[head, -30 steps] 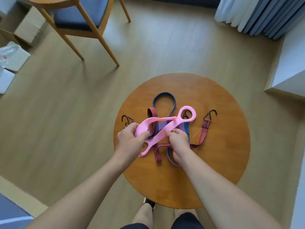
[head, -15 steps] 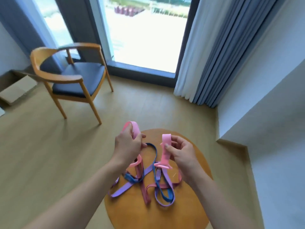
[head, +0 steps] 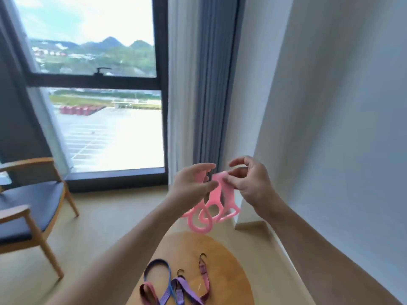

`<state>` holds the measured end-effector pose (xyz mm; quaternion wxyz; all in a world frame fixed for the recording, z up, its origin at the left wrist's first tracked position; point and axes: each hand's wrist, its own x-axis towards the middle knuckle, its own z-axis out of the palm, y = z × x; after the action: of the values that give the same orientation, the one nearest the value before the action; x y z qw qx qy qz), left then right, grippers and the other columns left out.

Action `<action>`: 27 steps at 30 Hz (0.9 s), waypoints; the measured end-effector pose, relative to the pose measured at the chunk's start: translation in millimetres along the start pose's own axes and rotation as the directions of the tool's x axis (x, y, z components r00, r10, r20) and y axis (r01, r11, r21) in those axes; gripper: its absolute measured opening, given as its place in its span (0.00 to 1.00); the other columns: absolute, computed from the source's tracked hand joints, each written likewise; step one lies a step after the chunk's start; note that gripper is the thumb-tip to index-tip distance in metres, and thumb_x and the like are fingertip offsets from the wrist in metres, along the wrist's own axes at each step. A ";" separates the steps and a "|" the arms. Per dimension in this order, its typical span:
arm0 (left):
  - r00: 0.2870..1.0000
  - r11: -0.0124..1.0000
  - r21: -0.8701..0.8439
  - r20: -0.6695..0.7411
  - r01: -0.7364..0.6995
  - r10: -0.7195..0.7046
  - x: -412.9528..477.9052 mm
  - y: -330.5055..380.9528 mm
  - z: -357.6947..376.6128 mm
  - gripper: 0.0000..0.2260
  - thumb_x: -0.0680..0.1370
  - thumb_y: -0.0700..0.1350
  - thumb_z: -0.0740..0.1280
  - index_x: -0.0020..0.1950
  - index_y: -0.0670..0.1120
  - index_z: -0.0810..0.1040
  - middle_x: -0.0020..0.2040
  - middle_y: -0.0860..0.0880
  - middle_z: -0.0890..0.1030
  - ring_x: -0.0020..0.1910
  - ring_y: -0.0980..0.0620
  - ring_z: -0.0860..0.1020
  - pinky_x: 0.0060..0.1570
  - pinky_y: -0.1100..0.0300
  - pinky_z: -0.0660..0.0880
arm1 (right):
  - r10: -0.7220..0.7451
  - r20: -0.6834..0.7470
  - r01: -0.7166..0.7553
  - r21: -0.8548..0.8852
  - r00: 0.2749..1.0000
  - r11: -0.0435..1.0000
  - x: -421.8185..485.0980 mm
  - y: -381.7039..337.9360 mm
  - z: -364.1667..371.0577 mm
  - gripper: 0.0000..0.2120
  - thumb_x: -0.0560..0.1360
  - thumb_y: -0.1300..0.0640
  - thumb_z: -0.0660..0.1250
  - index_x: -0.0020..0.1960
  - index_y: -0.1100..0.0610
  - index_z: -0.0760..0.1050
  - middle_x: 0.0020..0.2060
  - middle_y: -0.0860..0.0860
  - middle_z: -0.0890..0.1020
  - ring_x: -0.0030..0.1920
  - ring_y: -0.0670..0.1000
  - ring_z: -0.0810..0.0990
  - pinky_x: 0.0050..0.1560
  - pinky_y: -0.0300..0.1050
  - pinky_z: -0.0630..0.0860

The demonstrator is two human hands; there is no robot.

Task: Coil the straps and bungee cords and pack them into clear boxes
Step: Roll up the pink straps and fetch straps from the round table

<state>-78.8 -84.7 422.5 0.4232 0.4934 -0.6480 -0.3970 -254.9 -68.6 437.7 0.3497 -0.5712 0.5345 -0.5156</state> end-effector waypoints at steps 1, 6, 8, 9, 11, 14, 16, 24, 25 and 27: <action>0.998 1.000 -0.005 0.053 -0.027 0.027 -0.6 9.9 9.1 0.20 0.75 0.40 0.76 0.64 0.55 0.82 0.52 0.53 0.85 0.52 0.54 0.84 0.58 0.54 0.81 | -0.016 -0.040 0.015 -0.004 0.999 1.000 -6.6 -5.2 -10.2 0.12 0.72 0.66 0.76 0.50 0.54 0.77 0.38 0.55 0.85 0.40 0.51 0.85 0.44 0.44 0.83; 0.933 0.989 -0.060 0.327 -0.137 0.149 -12.3 47.6 66.6 0.21 0.69 0.42 0.76 0.59 0.58 0.83 0.48 0.52 0.86 0.49 0.53 0.85 0.53 0.53 0.83 | -0.047 -0.248 0.041 -0.032 0.968 0.999 -48.8 -22.2 -69.1 0.11 0.72 0.67 0.75 0.50 0.58 0.77 0.40 0.59 0.85 0.42 0.54 0.86 0.50 0.51 0.84; 0.906 0.980 -0.090 0.374 -0.179 0.200 -19.8 60.4 95.6 0.19 0.70 0.44 0.80 0.59 0.55 0.83 0.45 0.52 0.86 0.45 0.58 0.85 0.50 0.59 0.82 | -0.044 -0.324 0.027 -0.055 0.945 0.998 -68.1 -25.1 -96.1 0.11 0.72 0.68 0.75 0.50 0.57 0.77 0.40 0.59 0.85 0.43 0.56 0.86 0.52 0.55 0.83; 0.903 0.975 -0.089 0.370 -0.201 0.220 -24.3 67.6 111.2 0.17 0.71 0.45 0.81 0.58 0.53 0.83 0.42 0.53 0.86 0.41 0.61 0.83 0.46 0.63 0.81 | -0.047 -0.356 0.022 -0.073 0.933 0.997 -78.6 -25.7 -109.9 0.11 0.72 0.67 0.76 0.49 0.57 0.77 0.39 0.59 0.85 0.43 0.56 0.86 0.52 0.56 0.83; 0.903 0.967 -0.069 0.344 -0.247 0.256 -34.0 82.1 144.2 0.10 0.72 0.48 0.80 0.52 0.54 0.85 0.39 0.55 0.85 0.38 0.60 0.82 0.43 0.60 0.81 | -0.054 -0.437 0.012 -0.098 0.898 0.995 -101.9 -24.7 -138.0 0.12 0.70 0.65 0.78 0.49 0.56 0.78 0.39 0.57 0.85 0.44 0.56 0.86 0.52 0.54 0.83; 0.879 0.958 -0.083 0.384 -0.273 0.284 -54.8 104.5 192.0 0.05 0.73 0.47 0.78 0.46 0.54 0.86 0.39 0.55 0.86 0.42 0.55 0.84 0.47 0.55 0.83 | -0.057 -0.548 -0.044 -0.170 0.834 0.985 -147.6 -17.4 -182.7 0.18 0.68 0.57 0.80 0.54 0.53 0.77 0.47 0.49 0.84 0.47 0.49 0.83 0.51 0.44 0.82; 0.843 0.952 -0.104 0.443 -0.288 0.304 -72.7 118.8 222.5 0.06 0.72 0.45 0.79 0.46 0.54 0.86 0.39 0.54 0.86 0.43 0.51 0.85 0.47 0.54 0.83 | 0.035 -0.521 -0.108 -0.109 0.853 0.988 -185.0 -3.2 -213.4 0.25 0.67 0.57 0.81 0.60 0.51 0.75 0.55 0.50 0.81 0.54 0.51 0.80 0.56 0.47 0.81; 0.682 0.951 -0.144 0.669 -0.272 0.296 -168.0 161.5 356.3 0.08 0.71 0.40 0.76 0.43 0.55 0.84 0.42 0.51 0.85 0.43 0.51 0.84 0.41 0.57 0.80 | 0.421 -0.517 -0.444 0.086 0.746 0.892 -359.5 83.7 -304.0 0.09 0.66 0.62 0.77 0.39 0.55 0.76 0.32 0.47 0.76 0.36 0.47 0.75 0.42 0.42 0.74; 0.670 0.955 -0.125 0.689 -0.268 0.278 -180.8 161.2 374.6 0.09 0.71 0.39 0.75 0.44 0.53 0.84 0.42 0.51 0.85 0.43 0.51 0.84 0.41 0.57 0.79 | 0.458 -0.542 -0.456 0.148 0.704 0.877 -382.9 92.6 -314.4 0.09 0.65 0.62 0.76 0.39 0.55 0.76 0.33 0.48 0.77 0.36 0.49 0.76 0.43 0.46 0.76; 0.642 0.969 -0.085 0.735 -0.234 0.219 -210.6 157.6 409.8 0.10 0.70 0.37 0.75 0.44 0.52 0.84 0.42 0.49 0.85 0.43 0.49 0.84 0.43 0.54 0.81 | 0.527 -0.578 -0.449 0.288 0.623 0.846 -431.8 111.6 -336.2 0.07 0.67 0.67 0.73 0.42 0.59 0.77 0.35 0.54 0.79 0.38 0.53 0.79 0.47 0.51 0.81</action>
<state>-479.3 191.7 402.5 0.1665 0.2093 -0.8234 -0.5004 -562.1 381.2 313.9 0.3064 -0.1733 0.7240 -0.5932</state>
